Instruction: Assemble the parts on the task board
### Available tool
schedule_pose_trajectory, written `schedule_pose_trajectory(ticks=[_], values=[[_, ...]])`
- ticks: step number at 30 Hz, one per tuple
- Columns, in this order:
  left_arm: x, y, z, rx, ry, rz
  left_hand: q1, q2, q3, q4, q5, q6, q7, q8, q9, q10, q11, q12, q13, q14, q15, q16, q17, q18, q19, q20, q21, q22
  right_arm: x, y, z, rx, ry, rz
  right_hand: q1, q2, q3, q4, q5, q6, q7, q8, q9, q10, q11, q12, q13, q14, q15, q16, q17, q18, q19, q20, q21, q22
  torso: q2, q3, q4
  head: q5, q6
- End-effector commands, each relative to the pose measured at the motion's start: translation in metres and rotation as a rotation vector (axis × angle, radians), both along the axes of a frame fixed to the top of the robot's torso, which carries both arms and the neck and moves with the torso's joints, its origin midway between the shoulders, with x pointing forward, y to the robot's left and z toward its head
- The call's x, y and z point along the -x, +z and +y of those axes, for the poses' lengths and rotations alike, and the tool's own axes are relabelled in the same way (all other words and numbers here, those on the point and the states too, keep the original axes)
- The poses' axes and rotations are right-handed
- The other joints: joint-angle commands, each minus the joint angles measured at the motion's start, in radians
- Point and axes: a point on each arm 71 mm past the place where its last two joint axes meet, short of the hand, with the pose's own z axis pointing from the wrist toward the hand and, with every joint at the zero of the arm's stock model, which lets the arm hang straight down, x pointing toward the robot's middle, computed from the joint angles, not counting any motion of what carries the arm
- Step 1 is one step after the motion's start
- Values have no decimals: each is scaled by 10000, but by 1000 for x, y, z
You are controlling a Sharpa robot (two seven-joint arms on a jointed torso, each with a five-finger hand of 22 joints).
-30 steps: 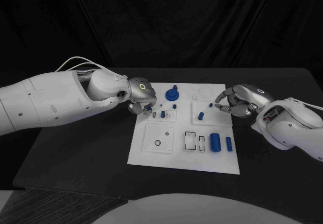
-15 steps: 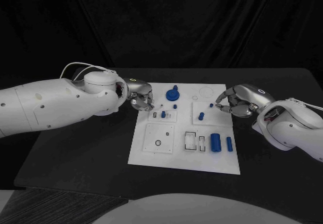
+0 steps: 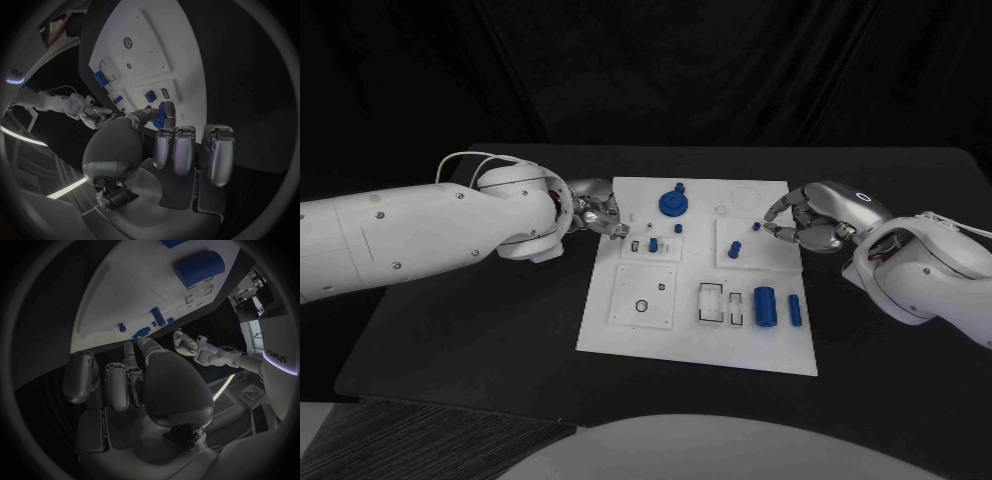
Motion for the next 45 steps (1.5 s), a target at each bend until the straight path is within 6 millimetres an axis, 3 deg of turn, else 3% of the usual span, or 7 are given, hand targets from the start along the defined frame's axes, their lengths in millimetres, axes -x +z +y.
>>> schedule_pose_trajectory(ticks=[1,11,45], values=[[1,-4,5,552,1152,48,471,518,403,-174,1013,888,-403,97,-219,1026,-42,140,2603,1076,-121,139,2667,-384,854,-50,-19,2700,0,1,-1,-119,-238,-119,35,106,193,-13,174,76,-15,172,-100,1077,27,200,2667,690,67,-94,749,423,33,44,-198,1799,3,-4,8,0,1],[1,-16,3,900,1183,-62,461,601,420,-127,776,850,-381,-65,-466,1026,-31,140,2603,1076,-118,139,2667,-344,747,-48,-155,2647,0,2,-2,-203,-226,-237,48,117,204,-20,174,76,-14,173,-100,1077,28,200,2667,689,67,-97,744,424,31,44,-204,1798,-1,-3,3,-9,1],[5,-27,-13,840,159,561,516,616,425,-138,632,793,-349,-155,-612,1026,-7,140,2603,1076,-100,139,2667,-273,551,-35,-404,2550,1,3,-2,-280,-218,-348,68,99,209,-44,173,65,-8,171,-104,1077,34,200,2667,689,69,-96,745,421,37,44,-189,1802,6,-10,-3,-47,1]])
